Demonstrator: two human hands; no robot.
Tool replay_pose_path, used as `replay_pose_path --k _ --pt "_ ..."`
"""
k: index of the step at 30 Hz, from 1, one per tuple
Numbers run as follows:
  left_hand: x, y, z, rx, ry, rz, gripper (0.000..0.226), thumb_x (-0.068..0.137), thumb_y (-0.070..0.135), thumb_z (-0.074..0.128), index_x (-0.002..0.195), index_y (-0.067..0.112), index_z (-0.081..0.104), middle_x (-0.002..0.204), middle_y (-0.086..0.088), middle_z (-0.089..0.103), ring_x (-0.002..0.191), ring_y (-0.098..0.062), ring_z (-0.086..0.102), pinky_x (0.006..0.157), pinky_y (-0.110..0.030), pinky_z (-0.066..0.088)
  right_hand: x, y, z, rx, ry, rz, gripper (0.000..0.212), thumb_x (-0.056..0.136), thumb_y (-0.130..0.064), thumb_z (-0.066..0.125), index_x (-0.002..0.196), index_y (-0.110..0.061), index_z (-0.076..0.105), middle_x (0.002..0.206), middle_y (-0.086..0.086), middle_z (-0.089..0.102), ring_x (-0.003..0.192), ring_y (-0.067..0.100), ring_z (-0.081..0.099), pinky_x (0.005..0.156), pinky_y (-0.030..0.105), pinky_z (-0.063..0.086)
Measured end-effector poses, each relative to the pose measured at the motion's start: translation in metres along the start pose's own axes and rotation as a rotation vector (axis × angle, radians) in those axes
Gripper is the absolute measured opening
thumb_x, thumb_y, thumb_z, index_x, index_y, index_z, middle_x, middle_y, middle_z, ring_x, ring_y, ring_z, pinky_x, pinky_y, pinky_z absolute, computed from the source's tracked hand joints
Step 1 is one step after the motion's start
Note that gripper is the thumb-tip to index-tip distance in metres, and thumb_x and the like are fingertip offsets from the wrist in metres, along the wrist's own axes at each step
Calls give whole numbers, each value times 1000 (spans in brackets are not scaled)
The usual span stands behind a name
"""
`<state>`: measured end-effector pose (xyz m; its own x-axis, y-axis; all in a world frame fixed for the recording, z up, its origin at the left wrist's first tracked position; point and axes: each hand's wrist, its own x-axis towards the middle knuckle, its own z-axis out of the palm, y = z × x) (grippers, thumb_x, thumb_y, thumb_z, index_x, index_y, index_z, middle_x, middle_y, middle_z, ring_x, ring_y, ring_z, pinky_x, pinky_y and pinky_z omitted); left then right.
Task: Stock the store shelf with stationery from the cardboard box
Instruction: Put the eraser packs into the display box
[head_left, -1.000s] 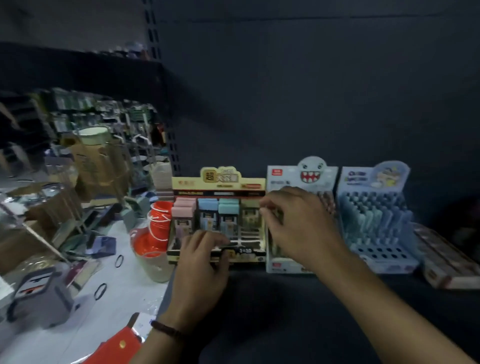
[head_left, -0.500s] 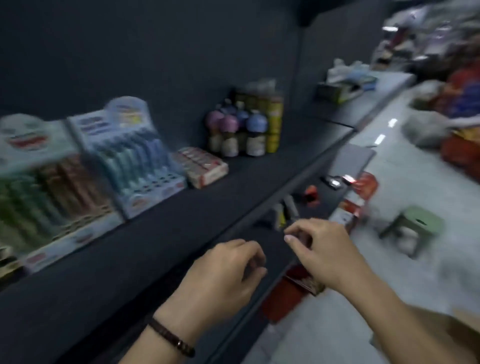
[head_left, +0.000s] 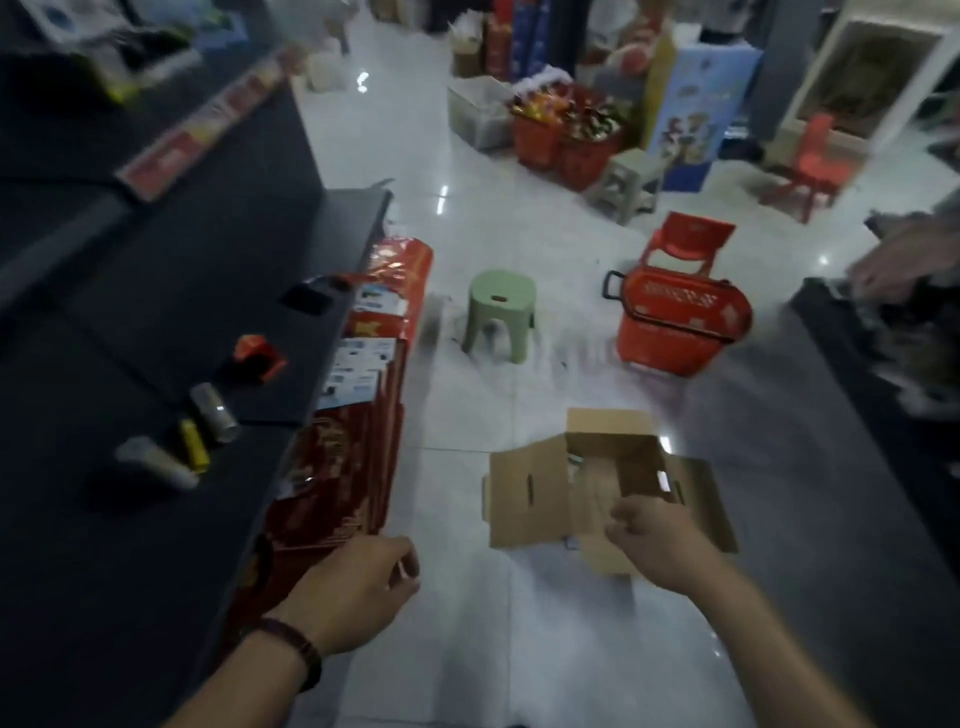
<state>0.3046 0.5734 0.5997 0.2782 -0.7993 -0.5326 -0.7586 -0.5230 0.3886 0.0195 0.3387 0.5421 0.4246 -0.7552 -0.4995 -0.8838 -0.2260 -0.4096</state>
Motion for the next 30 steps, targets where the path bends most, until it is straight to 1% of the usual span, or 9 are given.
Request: replay_pose_path --k 4,8,11,15,18,21,24,27,30 --pt "111 42 27 28 -120 27 7 96 44 61 94 38 64 95 17 66 88 -2 63 84 -28 57 70 55 -8 51 -41 99 35 97 -48 66 123 -25 72 118 -2 74 106 18 69 86 30 53" --pt "229 76 51 56 -226 101 10 100 42 57 102 36 64 102 14 62 93 -5 59 82 -25 51 150 77 -6 86 -102 195 34 99 -47 66 125 -25 70 116 -2 75 110 19 68 87 28 48" --pt "326 86 75 46 -290 130 10 100 41 55 101 34 61 100 15 59 94 -7 58 85 -28 52 226 97 13 163 -137 280 35 99 -46 67 124 -23 70 110 -2 74 101 16 69 90 32 56" --pt "454 85 128 79 -355 124 4 101 41 52 99 39 49 111 12 58 103 -12 58 84 -28 48 342 134 56 316 -159 416 32 98 -45 68 122 -24 69 107 -3 72 97 16 70 89 35 59" --pt "542 72 182 181 -461 98 4 101 32 47 100 35 50 118 1 59 104 -21 58 79 -30 47 440 174 101 450 -160 491 34 96 -43 70 124 -25 64 104 0 72 92 19 73 88 47 63" --pt "628 68 247 201 -501 41 15 103 23 47 92 23 57 108 -2 63 96 -23 64 84 -36 57 538 228 156 517 -157 563 36 92 -43 68 124 -28 61 112 -1 69 99 20 71 90 48 63" --pt "701 74 312 174 -550 11 19 106 16 50 91 18 60 100 0 63 95 -21 67 78 -26 53 621 269 213 439 -150 592 45 90 -47 67 132 -31 61 127 -2 68 115 21 66 98 45 59" --pt "767 79 377 58 -403 -99 18 105 35 52 100 19 60 103 -1 69 93 -23 68 83 -33 58 685 294 258 365 -216 562 46 103 -38 62 142 -15 56 140 8 62 129 31 59 97 29 46" --pt "817 82 419 8 -204 -181 30 102 52 51 105 22 50 101 -2 64 90 -25 64 76 -38 55 743 319 307 380 -253 539 48 105 -30 60 145 -5 54 148 17 58 136 35 55 101 34 46"
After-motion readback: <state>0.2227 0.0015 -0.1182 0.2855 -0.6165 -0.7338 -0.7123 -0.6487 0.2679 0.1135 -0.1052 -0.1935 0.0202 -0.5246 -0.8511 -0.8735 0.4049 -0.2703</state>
